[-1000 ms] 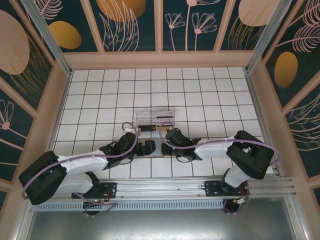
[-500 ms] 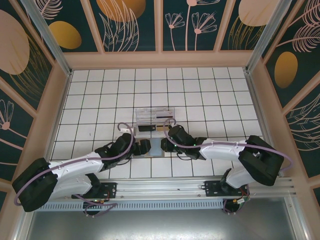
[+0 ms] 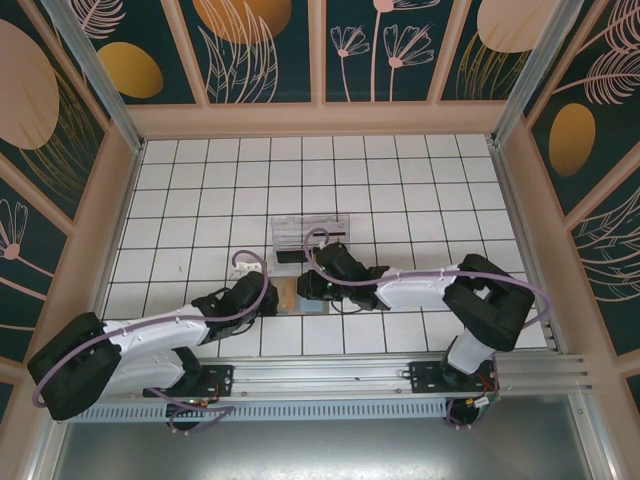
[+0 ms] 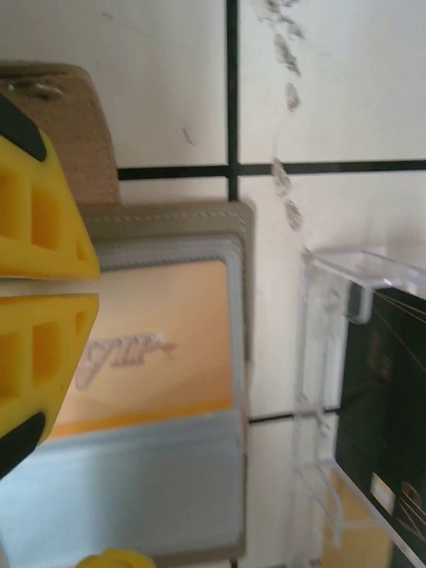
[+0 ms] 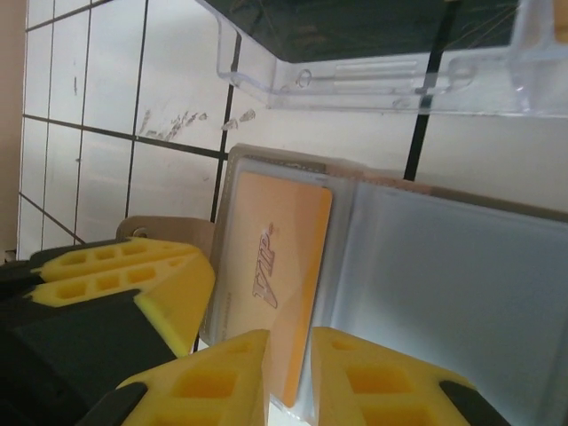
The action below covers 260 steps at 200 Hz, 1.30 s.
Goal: Take the credit cards out of the card holder
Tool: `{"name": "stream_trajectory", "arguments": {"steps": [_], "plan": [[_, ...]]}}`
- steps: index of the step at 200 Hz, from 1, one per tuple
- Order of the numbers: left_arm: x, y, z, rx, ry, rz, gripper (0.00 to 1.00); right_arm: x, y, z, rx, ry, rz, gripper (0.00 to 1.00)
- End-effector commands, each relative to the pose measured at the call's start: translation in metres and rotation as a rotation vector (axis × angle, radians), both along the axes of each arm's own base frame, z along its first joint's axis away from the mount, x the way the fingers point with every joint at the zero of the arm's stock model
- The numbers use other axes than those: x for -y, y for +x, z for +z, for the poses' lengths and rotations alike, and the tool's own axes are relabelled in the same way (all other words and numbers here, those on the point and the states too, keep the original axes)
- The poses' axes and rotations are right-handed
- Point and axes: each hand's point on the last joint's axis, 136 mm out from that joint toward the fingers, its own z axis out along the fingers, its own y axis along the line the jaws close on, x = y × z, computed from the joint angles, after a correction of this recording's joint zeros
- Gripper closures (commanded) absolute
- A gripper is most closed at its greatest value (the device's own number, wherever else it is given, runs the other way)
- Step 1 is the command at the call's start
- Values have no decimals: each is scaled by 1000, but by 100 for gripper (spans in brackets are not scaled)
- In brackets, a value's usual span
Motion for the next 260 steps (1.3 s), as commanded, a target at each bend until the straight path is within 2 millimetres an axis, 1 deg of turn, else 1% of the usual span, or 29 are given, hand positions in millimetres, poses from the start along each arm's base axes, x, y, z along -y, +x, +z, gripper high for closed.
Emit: {"name": "stream_trajectory", "arguments": {"steps": [1,39,105,149,168,186,200,234,260], "plan": [[-6,-2,-9,-15,18,13,87,-18,-2,8,-37,65,14,79],[-9,-4,-11,-17,18,20,87,-22,-3,-4,-77,55,13,79],[-2,-7,-14,-34,-8,-3,89,-26,-6,-19,-124,41,22,79],[-1,-7,-13,-34,-14,-3,90,-28,-7,-21,-137,46,27,80],[-1,-7,-13,-35,-15,-4,90,-29,-7,-21,-137,52,30,85],[-1,-7,-13,-35,-16,-4,91,-28,-7,-20,-138,54,29,94],[-2,-7,-14,-37,-11,-1,92,-25,-8,-20,-136,52,25,100],[-7,-7,-18,-45,12,15,96,-7,-6,-18,-127,47,-8,100],[-6,-7,-19,-51,24,17,98,5,-6,-18,-126,43,-25,100]]}}
